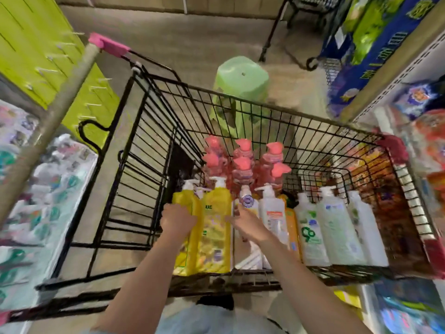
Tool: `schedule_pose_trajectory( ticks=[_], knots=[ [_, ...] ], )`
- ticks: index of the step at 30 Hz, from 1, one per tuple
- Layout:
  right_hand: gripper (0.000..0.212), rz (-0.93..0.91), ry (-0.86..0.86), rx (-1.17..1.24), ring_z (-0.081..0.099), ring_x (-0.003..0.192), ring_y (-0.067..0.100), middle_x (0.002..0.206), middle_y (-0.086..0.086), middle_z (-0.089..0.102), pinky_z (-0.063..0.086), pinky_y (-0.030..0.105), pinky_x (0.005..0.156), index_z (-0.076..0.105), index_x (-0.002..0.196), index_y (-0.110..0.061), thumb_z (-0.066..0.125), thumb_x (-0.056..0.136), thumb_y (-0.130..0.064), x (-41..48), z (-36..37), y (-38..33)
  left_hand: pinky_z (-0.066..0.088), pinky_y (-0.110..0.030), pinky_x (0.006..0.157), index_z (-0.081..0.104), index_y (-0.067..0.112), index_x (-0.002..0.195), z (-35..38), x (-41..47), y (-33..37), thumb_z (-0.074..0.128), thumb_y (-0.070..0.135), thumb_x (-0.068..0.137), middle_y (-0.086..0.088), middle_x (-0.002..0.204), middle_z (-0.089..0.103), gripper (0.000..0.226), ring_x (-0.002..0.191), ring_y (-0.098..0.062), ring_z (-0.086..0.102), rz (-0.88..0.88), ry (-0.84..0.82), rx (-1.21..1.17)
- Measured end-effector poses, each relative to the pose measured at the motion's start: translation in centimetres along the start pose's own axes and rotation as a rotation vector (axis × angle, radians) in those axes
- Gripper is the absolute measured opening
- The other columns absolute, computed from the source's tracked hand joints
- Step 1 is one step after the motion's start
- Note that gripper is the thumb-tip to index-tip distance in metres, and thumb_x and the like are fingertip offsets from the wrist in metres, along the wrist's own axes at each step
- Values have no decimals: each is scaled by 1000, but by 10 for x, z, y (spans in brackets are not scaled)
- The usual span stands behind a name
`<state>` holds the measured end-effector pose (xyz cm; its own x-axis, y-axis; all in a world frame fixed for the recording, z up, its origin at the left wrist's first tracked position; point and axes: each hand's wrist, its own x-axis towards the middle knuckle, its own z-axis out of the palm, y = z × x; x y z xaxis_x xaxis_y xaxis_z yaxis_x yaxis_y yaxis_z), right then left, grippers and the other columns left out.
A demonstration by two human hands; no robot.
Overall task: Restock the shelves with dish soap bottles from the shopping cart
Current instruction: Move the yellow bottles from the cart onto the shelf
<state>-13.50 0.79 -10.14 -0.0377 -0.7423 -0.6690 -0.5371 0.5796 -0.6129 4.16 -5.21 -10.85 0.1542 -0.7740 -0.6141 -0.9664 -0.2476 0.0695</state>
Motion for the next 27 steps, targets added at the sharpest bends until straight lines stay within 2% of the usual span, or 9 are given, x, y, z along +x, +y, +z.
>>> schedule_pose_trajectory(
  ticks=[3,7,8,11,12,16,20,25,27],
  knots=[
    [48,-14,49,40,61,107,22,121,3,63,49,35,87,47,131,-19,61,90,-38,25,3,-6,40,-40,98,34,-1,139,0,12,6,60,56,82,-16,140,36,85,128,-31,38,9,81,39],
    [12,41,86,107,61,100,22,101,0,65,47,32,86,55,90,-25,62,91,-33,47,0,-20,40,-39,97,39,2,134,1,32,10,52,55,87,-15,132,41,72,124,-30,39,151,216,124],
    [9,49,75,128,59,101,21,100,0,63,45,32,87,56,91,-25,62,91,-33,51,-1,-21,39,-39,97,40,2,133,1,35,12,49,56,88,-15,132,40,71,124,-30,38,154,214,139],
    [45,96,48,210,53,105,18,109,-2,55,42,29,88,51,126,-19,64,88,-38,58,-3,-25,36,-38,99,42,3,133,2,45,18,41,57,91,-13,133,42,68,126,-29,35,169,194,215],
    [53,111,43,235,52,105,17,114,-3,55,42,27,88,48,131,-19,66,86,-40,62,-3,-23,35,-39,100,43,3,133,2,49,20,39,55,92,-13,134,43,66,128,-29,33,181,192,230],
    [69,151,25,313,57,109,17,123,-2,59,48,35,96,47,132,-15,76,76,-42,72,-3,-19,34,-39,98,43,0,131,-2,65,29,39,40,95,-16,131,50,54,124,-30,35,195,158,194],
    [77,187,80,344,59,108,20,124,1,58,50,39,94,45,132,-17,81,69,-44,73,0,-15,31,-42,104,20,-4,145,-9,70,42,45,29,94,-23,141,39,66,130,-37,31,170,44,63],
    [102,251,87,365,45,127,27,143,7,42,43,40,101,28,145,-10,82,66,-48,75,1,-12,36,-41,102,34,-5,137,-15,78,47,55,25,88,-19,138,43,61,129,-35,36,95,7,11],
    [117,292,79,436,48,126,27,141,7,44,46,40,98,28,145,-4,85,55,-53,75,-2,-7,37,-41,102,42,1,134,-17,83,48,59,28,84,-18,136,45,59,127,-34,39,79,-52,-44]
  ],
)
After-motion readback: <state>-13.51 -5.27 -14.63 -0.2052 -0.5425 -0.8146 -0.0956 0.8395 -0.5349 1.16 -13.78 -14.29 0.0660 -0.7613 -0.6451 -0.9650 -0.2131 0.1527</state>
